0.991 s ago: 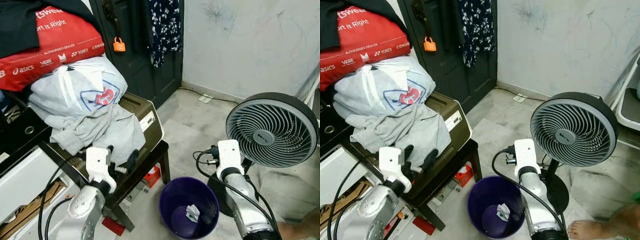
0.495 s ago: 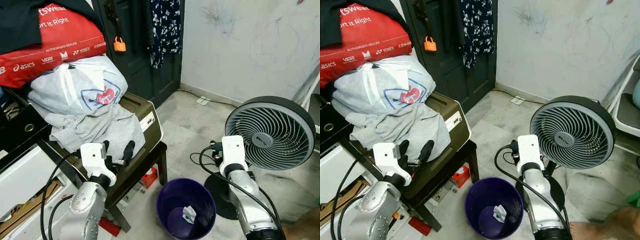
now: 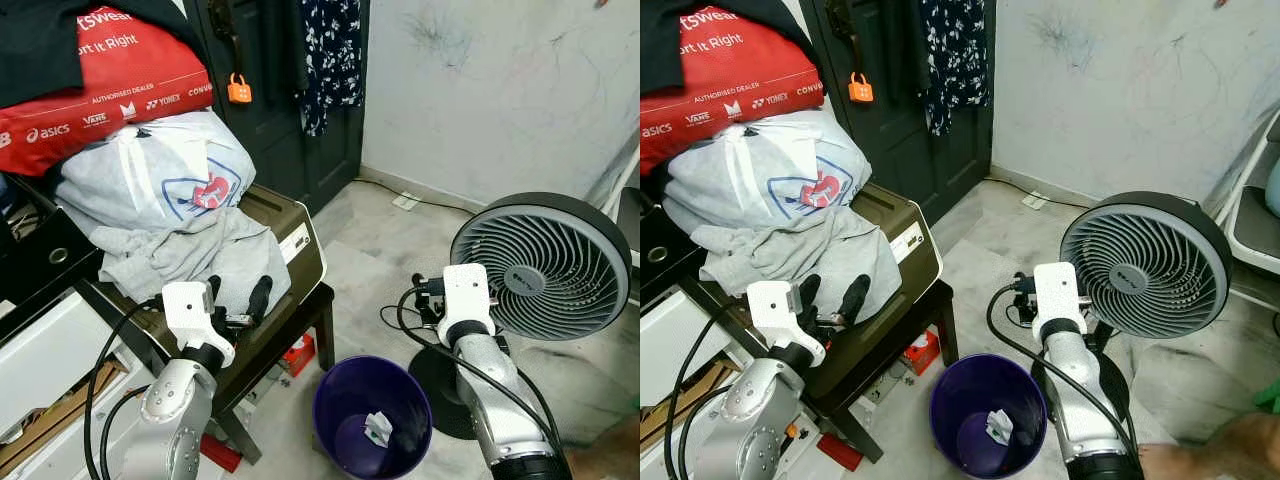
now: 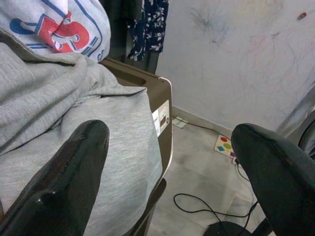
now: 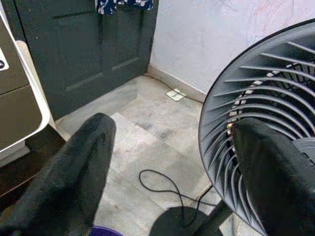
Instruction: Clean up the room
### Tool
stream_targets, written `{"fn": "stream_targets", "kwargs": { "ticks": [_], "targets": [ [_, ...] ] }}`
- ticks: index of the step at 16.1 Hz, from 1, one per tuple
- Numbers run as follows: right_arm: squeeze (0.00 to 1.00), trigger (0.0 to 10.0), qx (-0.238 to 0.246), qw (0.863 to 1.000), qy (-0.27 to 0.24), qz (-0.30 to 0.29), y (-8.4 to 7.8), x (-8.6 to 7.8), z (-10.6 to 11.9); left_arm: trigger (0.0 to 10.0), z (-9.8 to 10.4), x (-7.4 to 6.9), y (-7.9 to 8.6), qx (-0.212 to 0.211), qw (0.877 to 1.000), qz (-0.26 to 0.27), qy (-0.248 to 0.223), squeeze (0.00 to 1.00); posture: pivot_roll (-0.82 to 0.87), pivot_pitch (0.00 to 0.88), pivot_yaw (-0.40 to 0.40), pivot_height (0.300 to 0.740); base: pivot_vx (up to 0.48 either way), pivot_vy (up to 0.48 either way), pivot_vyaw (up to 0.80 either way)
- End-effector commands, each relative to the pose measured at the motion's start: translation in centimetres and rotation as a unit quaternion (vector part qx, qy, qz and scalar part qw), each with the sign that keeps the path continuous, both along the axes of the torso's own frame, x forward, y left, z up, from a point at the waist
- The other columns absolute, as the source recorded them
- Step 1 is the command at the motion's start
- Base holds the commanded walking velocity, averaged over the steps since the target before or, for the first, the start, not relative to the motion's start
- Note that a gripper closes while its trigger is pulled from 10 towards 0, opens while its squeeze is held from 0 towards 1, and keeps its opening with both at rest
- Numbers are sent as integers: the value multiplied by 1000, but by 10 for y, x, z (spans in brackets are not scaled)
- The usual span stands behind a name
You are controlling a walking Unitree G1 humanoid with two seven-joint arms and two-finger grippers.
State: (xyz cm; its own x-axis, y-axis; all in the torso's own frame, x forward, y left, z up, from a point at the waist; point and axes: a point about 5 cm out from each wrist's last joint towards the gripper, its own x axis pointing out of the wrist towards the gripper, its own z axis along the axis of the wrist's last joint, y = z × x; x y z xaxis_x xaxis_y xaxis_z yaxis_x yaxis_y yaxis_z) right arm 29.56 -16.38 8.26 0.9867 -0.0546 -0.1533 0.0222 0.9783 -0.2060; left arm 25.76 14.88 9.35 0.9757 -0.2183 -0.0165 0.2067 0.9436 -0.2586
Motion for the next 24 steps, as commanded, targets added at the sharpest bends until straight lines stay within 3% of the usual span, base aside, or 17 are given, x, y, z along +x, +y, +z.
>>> {"fn": "stream_targets", "kwargs": {
  "ticks": [1,5,6,7,8,14,15,19,24],
  "targets": [
    [1000,10000,-1,1000,-14,10,3,1,7,10000,1,2,1,18,1000,4,-2,1000,-152,0,49,740,0,0,0],
    [1000,10000,-3,1000,-17,18,6,0,9,10000,1,4,0,23,1000,4,-1,1000,-153,0,47,740,0,0,0],
    [1000,10000,-3,1000,-18,18,6,0,10,10000,0,4,0,26,1000,6,1,906,-155,0,47,740,0,0,0],
    [1000,10000,-4,1000,-18,18,6,0,10,10000,0,4,0,28,1000,7,2,635,-155,0,47,740,0,0,0],
    [1000,10000,-4,1000,-18,18,6,0,10,10000,-1,3,0,30,1000,7,4,0,-155,0,47,740,0,0,0],
    [1000,10000,-29,999,-33,28,9,1,15,10000,-2,3,1,37,999,12,3,0,-154,0,40,740,0,0,0],
    [0,10000,-23,998,-36,38,13,0,16,10000,-2,2,1,39,999,15,3,0,-152,0,40,740,0,0,0],
    [0,10000,-61,993,-64,83,27,0,23,10000,3,3,5,46,999,27,-10,0,-139,0,37,740,0,0,400],
    [0,10000,-54,991,-70,101,32,-1,25,10000,6,5,8,58,997,44,-19,0,-139,0,39,740,0,0,800]
  ]
}}
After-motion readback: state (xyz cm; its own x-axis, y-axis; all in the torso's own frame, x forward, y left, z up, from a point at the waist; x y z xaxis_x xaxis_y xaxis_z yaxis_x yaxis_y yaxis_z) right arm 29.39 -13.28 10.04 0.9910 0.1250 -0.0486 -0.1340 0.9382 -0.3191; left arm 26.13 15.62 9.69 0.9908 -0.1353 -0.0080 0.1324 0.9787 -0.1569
